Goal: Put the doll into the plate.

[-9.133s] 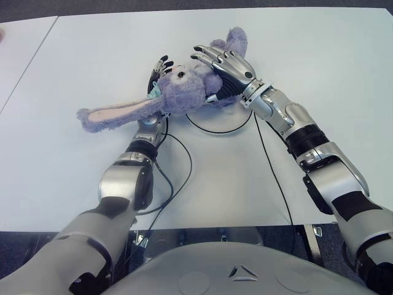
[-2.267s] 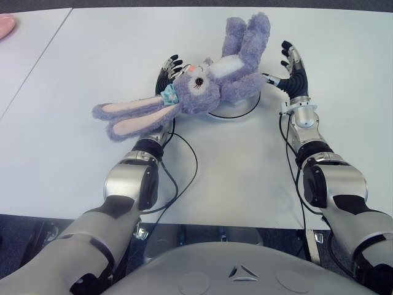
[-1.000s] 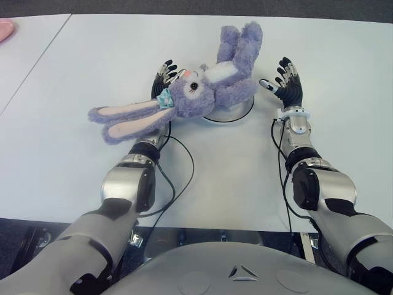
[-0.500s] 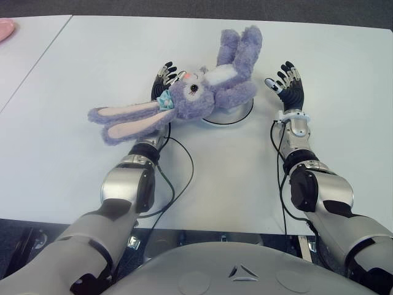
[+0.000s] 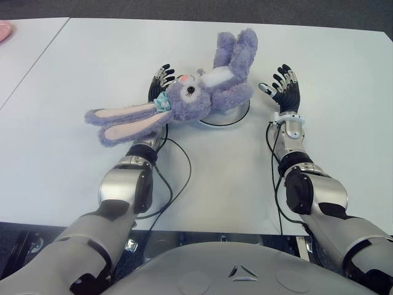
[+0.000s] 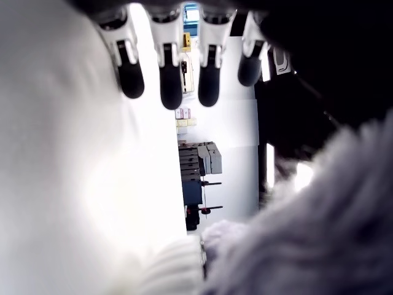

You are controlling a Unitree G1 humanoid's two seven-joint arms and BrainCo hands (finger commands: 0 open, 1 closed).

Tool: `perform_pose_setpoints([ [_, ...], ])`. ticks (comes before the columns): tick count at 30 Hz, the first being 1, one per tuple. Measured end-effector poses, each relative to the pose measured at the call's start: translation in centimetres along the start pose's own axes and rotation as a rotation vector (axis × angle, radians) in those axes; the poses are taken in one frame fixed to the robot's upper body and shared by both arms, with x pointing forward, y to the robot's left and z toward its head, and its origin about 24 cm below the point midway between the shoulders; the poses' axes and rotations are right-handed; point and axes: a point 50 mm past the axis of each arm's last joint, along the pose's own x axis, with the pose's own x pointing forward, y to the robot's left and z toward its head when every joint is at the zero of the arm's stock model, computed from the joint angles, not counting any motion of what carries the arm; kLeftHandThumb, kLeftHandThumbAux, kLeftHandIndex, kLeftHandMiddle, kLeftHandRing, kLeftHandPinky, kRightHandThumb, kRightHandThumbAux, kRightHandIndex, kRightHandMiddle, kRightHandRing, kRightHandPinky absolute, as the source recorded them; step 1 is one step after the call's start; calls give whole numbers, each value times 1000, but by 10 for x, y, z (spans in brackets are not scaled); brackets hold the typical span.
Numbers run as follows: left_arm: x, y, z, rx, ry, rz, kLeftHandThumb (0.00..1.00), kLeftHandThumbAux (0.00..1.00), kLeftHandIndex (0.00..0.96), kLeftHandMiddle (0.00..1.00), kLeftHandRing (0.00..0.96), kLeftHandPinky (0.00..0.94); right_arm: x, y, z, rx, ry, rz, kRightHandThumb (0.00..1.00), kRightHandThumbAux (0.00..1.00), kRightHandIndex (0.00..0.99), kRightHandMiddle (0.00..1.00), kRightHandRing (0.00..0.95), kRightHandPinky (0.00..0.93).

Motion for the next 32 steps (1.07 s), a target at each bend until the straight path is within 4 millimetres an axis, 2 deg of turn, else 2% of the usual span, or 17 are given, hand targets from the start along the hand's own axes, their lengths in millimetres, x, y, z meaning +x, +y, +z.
perform_pose_setpoints([
  [17, -2, 7, -2, 9, -2, 16, 0, 622, 117, 164, 168, 175, -5, 12, -3, -39, -14, -6, 0, 940, 96, 127, 140, 181],
  [32, -2, 8, -1, 11, -20, 17, 0, 606, 121, 172, 176, 180, -5, 16, -2, -83, -24, -35, 0, 975, 123, 164, 170, 210],
])
